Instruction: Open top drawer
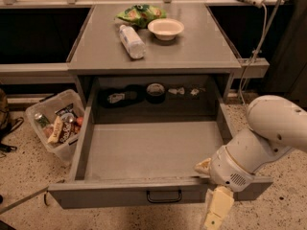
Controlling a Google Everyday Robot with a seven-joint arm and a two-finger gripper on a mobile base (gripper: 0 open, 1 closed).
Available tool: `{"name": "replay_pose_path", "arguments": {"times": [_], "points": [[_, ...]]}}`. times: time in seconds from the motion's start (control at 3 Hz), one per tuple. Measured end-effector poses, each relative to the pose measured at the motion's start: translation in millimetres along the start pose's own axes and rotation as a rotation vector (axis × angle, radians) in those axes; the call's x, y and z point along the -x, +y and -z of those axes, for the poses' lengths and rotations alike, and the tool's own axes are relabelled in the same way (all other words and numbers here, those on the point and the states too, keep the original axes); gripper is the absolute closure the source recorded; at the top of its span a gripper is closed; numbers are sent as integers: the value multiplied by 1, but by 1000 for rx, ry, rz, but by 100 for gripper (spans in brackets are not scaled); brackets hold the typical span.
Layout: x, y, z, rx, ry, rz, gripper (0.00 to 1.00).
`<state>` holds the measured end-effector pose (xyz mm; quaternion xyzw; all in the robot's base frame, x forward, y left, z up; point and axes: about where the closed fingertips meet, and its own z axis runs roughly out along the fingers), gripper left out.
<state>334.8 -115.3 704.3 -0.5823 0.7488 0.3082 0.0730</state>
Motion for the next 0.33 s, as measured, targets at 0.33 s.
{"name": "replay_pose_path", "arguments": {"times": [0.33], "points": [[0, 0, 0, 0, 0, 0, 0]]}}
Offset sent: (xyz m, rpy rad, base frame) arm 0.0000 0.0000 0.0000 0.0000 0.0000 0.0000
